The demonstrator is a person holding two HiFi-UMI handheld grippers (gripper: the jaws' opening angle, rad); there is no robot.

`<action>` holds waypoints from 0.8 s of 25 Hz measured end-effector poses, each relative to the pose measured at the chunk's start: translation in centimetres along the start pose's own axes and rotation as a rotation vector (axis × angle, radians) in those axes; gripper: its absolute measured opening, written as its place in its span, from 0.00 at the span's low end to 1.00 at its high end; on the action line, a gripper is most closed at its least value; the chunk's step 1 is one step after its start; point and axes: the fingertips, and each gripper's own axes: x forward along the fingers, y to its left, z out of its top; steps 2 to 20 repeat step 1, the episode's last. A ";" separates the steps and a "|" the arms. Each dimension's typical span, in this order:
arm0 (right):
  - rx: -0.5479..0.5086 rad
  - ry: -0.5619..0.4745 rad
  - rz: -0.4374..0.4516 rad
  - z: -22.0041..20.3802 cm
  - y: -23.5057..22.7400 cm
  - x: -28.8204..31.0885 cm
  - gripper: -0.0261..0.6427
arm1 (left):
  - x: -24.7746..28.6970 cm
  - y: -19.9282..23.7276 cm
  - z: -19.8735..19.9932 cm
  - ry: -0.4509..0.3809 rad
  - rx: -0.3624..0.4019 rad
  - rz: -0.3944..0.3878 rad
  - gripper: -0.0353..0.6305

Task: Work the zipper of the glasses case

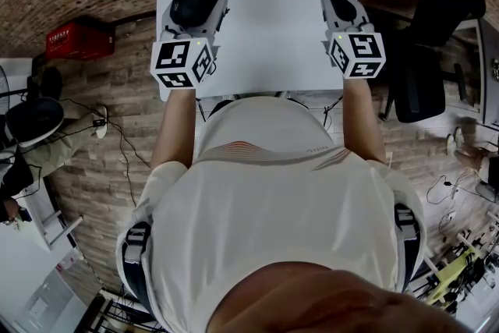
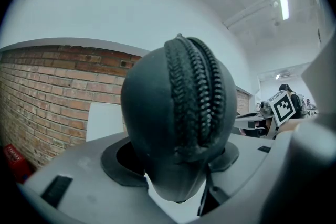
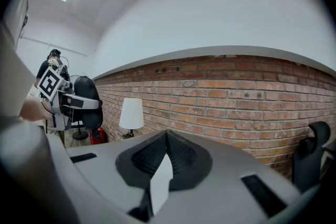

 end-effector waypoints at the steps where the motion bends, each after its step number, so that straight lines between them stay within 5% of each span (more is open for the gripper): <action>1: -0.001 0.000 0.000 0.0 0.1 0.0 0.12 | -0.1 0.0 0.0 0.000 0.000 0.000 0.46; 20: -0.001 0.000 0.000 0.0 0.1 0.0 0.12 | -0.1 0.0 0.0 0.000 0.000 0.000 0.46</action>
